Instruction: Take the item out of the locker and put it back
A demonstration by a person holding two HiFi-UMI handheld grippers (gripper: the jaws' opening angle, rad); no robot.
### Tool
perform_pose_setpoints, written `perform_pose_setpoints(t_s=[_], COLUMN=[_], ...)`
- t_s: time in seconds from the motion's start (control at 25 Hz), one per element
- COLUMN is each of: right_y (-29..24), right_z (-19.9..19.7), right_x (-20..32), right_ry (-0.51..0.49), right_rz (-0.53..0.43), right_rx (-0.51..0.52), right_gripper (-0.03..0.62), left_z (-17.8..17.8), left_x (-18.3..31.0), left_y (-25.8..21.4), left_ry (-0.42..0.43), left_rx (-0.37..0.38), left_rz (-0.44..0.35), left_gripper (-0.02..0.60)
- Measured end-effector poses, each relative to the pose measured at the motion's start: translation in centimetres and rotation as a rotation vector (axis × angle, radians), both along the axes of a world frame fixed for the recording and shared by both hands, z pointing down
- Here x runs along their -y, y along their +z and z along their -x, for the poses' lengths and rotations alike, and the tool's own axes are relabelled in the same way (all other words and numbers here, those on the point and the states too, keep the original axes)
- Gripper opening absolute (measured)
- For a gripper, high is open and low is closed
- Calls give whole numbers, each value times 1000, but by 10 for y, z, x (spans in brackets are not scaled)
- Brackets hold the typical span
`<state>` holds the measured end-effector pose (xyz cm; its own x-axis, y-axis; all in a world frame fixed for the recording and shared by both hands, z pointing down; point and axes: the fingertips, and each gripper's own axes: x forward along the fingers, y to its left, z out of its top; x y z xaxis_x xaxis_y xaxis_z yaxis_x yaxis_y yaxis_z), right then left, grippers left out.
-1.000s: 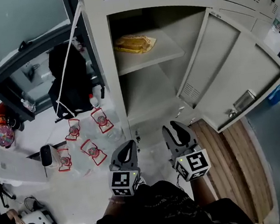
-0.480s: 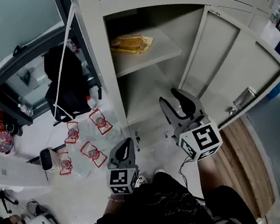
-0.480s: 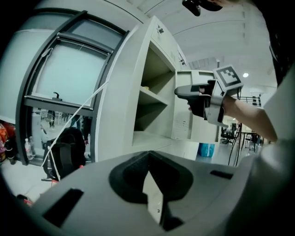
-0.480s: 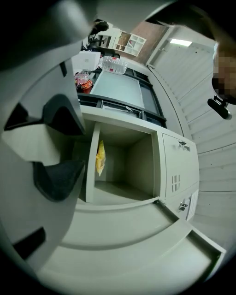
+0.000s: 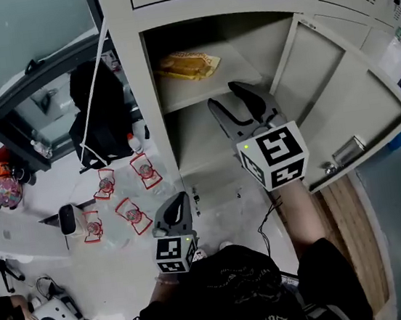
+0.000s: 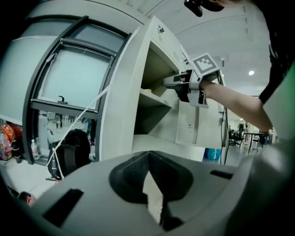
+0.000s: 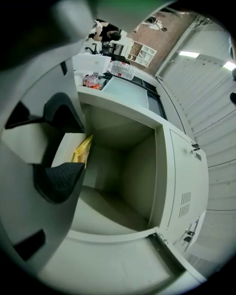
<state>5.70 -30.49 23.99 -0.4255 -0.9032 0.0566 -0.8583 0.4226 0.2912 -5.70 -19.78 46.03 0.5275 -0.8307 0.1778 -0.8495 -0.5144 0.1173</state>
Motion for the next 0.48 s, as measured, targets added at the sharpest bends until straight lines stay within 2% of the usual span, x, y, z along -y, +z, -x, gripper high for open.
perform_pose_setpoints(t_s=[0.48], right_y=[5], right_z=[15], right_x=[54], right_ry=[-8], right_rz=[82], right_rx=[-148], right_gripper=[204], left_z=[18], left_x=[-3], left_y=[9], left_ry=[-78], left_rx=[13], left_rz=[18], left_gripper=[8])
